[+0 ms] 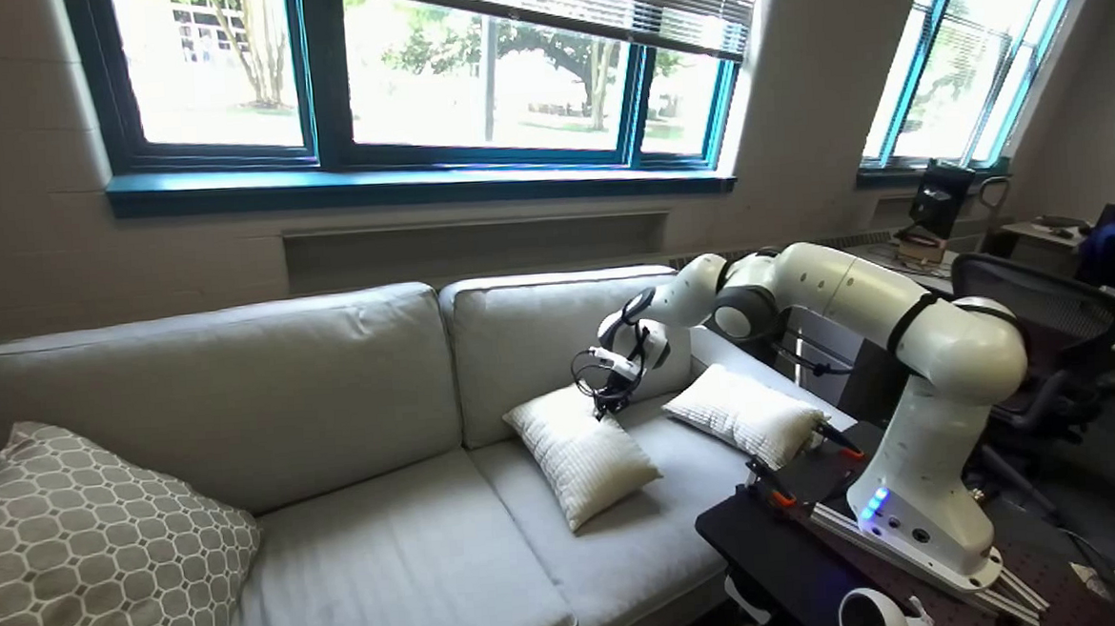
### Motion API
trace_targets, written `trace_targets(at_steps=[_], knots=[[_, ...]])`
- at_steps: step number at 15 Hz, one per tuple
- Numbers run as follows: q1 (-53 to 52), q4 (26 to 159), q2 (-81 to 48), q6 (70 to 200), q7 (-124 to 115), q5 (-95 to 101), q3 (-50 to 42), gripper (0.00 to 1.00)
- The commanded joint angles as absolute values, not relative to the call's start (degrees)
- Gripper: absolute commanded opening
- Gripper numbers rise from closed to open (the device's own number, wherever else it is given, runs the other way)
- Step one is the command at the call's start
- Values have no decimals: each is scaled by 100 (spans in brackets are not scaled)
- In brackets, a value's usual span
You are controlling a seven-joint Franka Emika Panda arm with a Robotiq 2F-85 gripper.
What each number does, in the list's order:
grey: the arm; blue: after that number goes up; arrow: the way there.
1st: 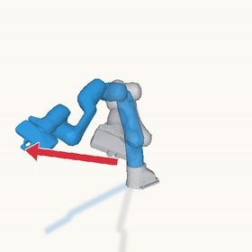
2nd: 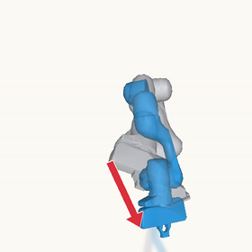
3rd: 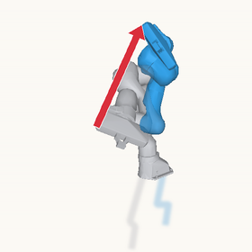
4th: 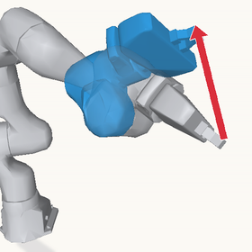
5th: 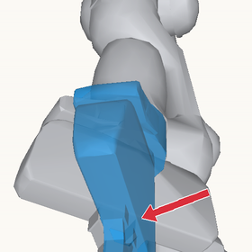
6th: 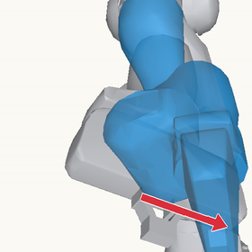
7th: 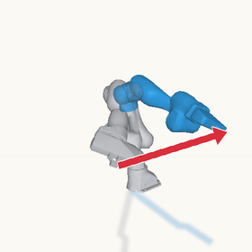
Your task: Arrange the small pillows on the right side of the sofa
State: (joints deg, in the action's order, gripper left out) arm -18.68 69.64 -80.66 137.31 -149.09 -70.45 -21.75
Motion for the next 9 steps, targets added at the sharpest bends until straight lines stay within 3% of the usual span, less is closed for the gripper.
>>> trace_targets(at_steps=[1,2,3,4,9], knots=[[-2547,8375,-7379,14728,-14623,-7353,-2318,2],[-2673,8652,-7267,15084,-14530,-7544,-2281,2],[-2324,8934,-6977,15836,-14562,-7044,-1614,2],[-2818,9211,-6989,15962,-14290,-7860,-2047,2],[-2988,10209,-6162,17995,-12521,-9955,-1368,2]])
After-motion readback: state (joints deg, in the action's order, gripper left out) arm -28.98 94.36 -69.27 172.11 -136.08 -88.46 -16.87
